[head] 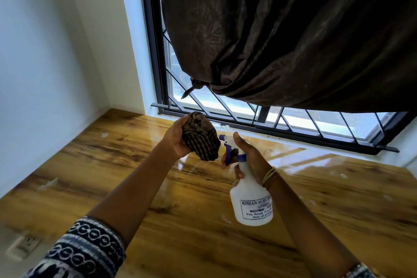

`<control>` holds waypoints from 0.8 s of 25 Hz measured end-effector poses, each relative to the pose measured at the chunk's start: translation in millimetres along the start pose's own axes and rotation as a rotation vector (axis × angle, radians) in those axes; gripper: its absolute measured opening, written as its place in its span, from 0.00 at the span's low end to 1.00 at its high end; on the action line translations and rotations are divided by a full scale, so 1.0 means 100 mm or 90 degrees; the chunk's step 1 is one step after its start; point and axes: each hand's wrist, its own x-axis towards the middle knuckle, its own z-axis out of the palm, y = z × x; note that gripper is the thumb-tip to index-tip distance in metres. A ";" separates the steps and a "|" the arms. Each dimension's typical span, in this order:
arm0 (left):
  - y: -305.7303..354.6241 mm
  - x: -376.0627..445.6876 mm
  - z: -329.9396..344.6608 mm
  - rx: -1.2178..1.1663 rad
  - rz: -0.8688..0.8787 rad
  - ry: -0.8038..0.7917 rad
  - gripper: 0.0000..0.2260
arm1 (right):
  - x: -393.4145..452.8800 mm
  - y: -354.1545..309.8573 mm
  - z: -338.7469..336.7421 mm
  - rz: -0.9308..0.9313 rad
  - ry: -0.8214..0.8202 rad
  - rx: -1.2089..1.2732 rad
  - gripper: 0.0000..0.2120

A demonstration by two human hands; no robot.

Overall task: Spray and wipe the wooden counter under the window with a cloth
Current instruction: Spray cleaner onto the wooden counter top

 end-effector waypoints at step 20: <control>0.17 0.13 -0.11 0.002 -0.053 0.034 0.23 | 0.16 -0.01 0.09 -0.008 0.018 -0.039 0.22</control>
